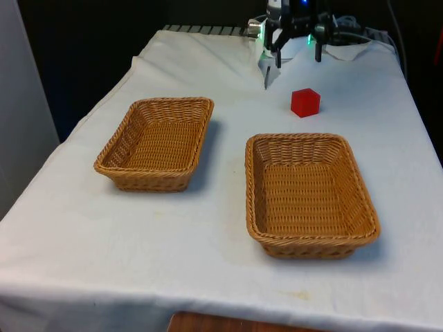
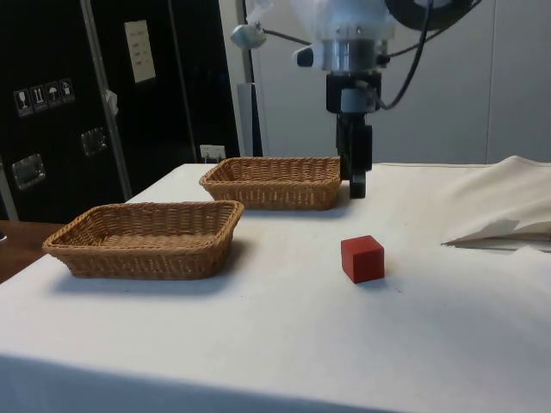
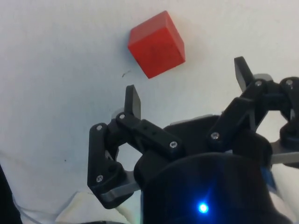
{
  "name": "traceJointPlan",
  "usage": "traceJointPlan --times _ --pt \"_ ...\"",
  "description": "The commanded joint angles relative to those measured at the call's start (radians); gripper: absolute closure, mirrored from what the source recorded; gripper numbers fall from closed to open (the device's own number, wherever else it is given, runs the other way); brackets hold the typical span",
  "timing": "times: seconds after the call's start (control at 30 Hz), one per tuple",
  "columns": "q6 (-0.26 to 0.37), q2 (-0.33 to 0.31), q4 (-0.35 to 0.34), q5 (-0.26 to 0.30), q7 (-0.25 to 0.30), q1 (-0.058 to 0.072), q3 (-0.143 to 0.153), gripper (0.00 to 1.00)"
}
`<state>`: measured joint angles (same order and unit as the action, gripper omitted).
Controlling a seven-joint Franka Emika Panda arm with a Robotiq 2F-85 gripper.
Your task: Pick up the red cube and place it into the right basket.
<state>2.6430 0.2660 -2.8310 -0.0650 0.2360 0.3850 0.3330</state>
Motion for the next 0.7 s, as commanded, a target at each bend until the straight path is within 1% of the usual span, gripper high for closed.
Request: traceJointPlan --times 0.0,0.03,0.07,0.17,0.23,0.27,0.3,0.33,0.37,0.5,0.57,0.6,0.63,0.67 --pt "0.013 -0.01 -0.003 0.007 0.011 0.0 -0.003 0.0" --pt "0.049 -0.022 -0.017 0.033 0.033 0.015 -0.004 0.0" --pt "0.072 -0.037 -0.025 0.051 0.05 0.016 -0.014 0.0" --pt "0.105 -0.057 -0.037 0.076 0.065 0.017 -0.034 0.0" --pt "0.125 -0.07 -0.045 0.095 0.072 0.02 -0.05 0.0" --pt "0.14 -0.082 -0.05 0.111 0.077 0.021 -0.065 0.0" --pt "0.149 -0.089 -0.053 0.12 0.078 0.023 -0.073 0.0" --pt "0.131 -0.09 -0.046 0.09 0.065 0.002 -0.078 0.0" --pt "0.156 -0.095 -0.055 0.129 0.08 0.024 -0.081 0.0" --pt "0.184 -0.127 -0.056 0.167 0.09 0.027 -0.111 0.0" --pt "0.195 -0.145 -0.054 0.183 0.094 0.027 -0.125 0.0" --pt "0.206 -0.163 -0.05 0.192 0.097 0.024 -0.14 0.0" --pt "0.197 -0.168 -0.047 0.151 0.073 0.002 -0.145 0.0" --pt "0.212 -0.172 -0.048 0.196 0.098 0.022 -0.146 0.0"
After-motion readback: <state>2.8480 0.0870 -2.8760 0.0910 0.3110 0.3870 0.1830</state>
